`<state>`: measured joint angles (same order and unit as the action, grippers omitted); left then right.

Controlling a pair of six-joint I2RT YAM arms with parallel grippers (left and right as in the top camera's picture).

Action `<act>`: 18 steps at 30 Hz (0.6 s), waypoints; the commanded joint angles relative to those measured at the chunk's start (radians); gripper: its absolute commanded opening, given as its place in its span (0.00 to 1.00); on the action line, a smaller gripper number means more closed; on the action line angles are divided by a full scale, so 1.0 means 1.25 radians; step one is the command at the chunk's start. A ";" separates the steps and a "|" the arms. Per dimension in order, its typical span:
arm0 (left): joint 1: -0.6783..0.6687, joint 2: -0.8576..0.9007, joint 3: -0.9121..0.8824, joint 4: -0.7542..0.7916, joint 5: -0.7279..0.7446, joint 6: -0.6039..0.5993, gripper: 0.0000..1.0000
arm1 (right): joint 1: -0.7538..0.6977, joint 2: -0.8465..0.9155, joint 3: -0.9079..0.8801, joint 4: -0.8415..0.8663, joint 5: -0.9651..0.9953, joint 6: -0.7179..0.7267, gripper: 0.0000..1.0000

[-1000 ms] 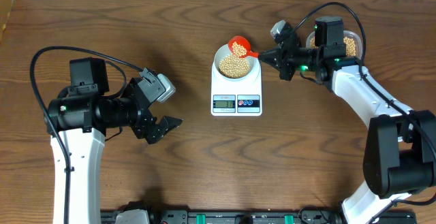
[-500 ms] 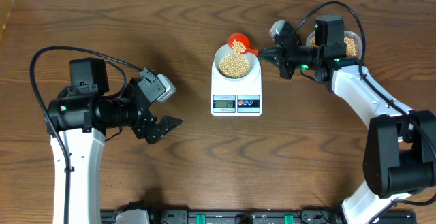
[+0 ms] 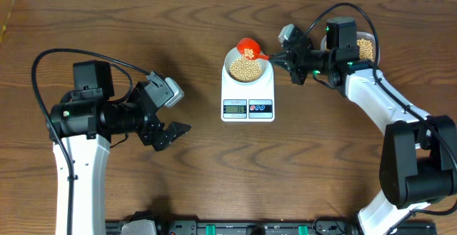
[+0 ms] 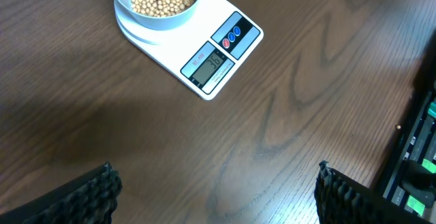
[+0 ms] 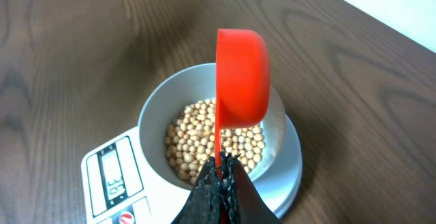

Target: Scoop item into bowl and weigh 50g on scale

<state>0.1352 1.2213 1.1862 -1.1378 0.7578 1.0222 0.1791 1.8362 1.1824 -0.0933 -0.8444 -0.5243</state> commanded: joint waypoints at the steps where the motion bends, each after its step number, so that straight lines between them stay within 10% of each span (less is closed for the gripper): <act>1: -0.002 -0.005 0.022 -0.002 0.013 0.010 0.93 | 0.007 -0.007 -0.004 0.013 0.007 -0.013 0.01; 18: -0.002 -0.005 0.022 -0.002 0.013 0.010 0.93 | 0.010 -0.033 -0.004 -0.005 0.038 -0.013 0.01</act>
<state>0.1352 1.2213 1.1862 -1.1374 0.7578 1.0218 0.1852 1.8297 1.1824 -0.1005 -0.8062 -0.5312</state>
